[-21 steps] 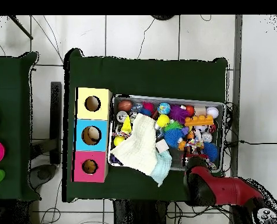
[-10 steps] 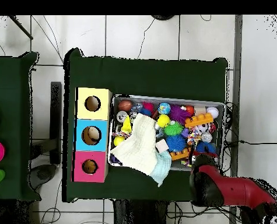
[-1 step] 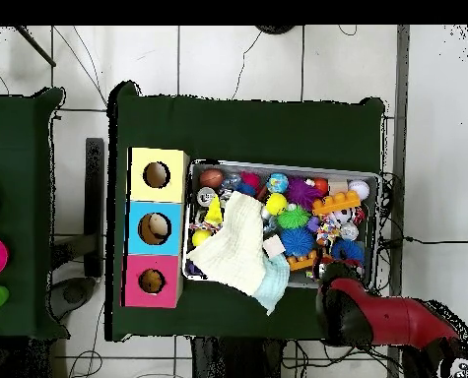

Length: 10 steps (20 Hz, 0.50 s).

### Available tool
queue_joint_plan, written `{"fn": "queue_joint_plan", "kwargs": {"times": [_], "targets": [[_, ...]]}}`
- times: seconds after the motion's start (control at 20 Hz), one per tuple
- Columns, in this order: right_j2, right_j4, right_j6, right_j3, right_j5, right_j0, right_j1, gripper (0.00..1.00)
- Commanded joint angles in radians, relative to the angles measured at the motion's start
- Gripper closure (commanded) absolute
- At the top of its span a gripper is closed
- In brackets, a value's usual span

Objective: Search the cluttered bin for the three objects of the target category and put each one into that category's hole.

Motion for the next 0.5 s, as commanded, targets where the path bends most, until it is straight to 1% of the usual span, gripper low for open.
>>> {"fn": "queue_joint_plan", "kwargs": {"times": [0.05,0.1,0.25,0.3,0.5], "targets": [[0.118,0.08,0.085,0.065,0.134,-0.018,0.052,0.0],[0.124,0.091,0.09,0.072,0.139,-0.021,0.052,0.0],[0.109,0.128,0.115,0.09,0.138,0.007,0.048,0.0],[0.091,0.138,0.131,0.093,0.125,0.032,0.05,0.0],[0.051,0.175,0.166,0.111,0.086,0.085,0.059,0.0]]}}
